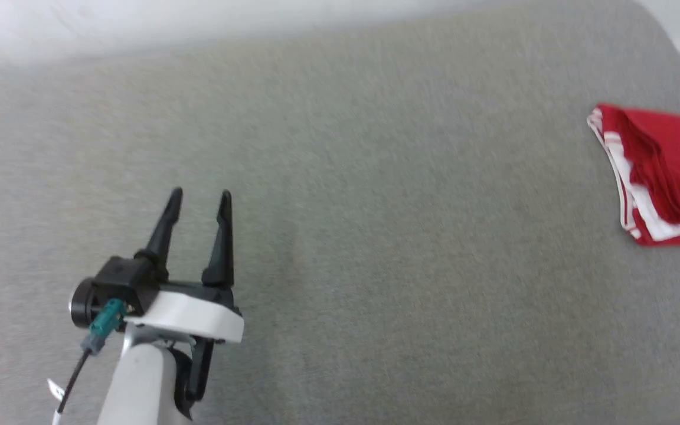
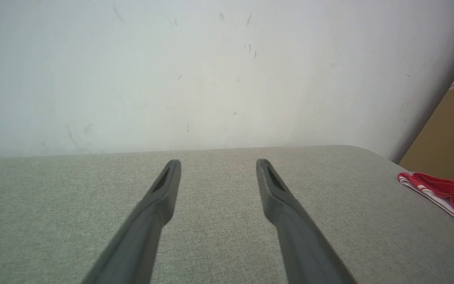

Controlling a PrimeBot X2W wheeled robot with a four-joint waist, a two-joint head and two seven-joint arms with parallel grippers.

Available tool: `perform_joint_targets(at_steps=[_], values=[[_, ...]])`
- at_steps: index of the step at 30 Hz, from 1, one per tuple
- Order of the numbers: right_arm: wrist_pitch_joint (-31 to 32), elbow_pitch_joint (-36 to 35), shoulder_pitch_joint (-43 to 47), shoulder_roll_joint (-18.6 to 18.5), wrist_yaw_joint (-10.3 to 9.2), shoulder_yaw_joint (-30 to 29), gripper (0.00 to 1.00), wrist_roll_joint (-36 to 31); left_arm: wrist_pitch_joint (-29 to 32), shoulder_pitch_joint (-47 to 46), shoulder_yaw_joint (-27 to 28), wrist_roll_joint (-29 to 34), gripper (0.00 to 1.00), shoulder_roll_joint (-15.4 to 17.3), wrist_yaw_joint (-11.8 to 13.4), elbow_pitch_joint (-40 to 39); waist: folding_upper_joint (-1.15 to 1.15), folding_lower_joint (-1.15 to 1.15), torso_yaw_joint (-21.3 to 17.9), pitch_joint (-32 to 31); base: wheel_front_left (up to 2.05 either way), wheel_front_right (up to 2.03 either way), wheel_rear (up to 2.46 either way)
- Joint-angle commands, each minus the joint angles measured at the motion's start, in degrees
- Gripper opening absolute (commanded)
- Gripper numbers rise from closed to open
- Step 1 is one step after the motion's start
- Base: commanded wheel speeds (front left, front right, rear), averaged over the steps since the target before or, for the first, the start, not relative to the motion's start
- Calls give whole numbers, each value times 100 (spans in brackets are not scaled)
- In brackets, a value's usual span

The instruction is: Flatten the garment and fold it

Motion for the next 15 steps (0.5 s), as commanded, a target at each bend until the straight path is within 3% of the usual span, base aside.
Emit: perform_joint_targets(at_steps=[1, 8, 15], values=[[-78, -322, 340, 137, -12, 45, 100, 211, -27, 121, -19, -60, 100, -20, -2, 48, 0, 2, 471, -699, 0, 0, 0], [-158, -1741, 1428, 641, -12, 188, 100, 703, -27, 310, -114, -176, 100, -58, -18, 186, 0, 2, 755, -1007, 0, 0, 0], [-167, -2662, 2261, 1173, -12, 339, 100, 863, -27, 383, -185, -202, 100, -75, 25, 322, 0, 2, 951, -1150, 0, 0, 0]])
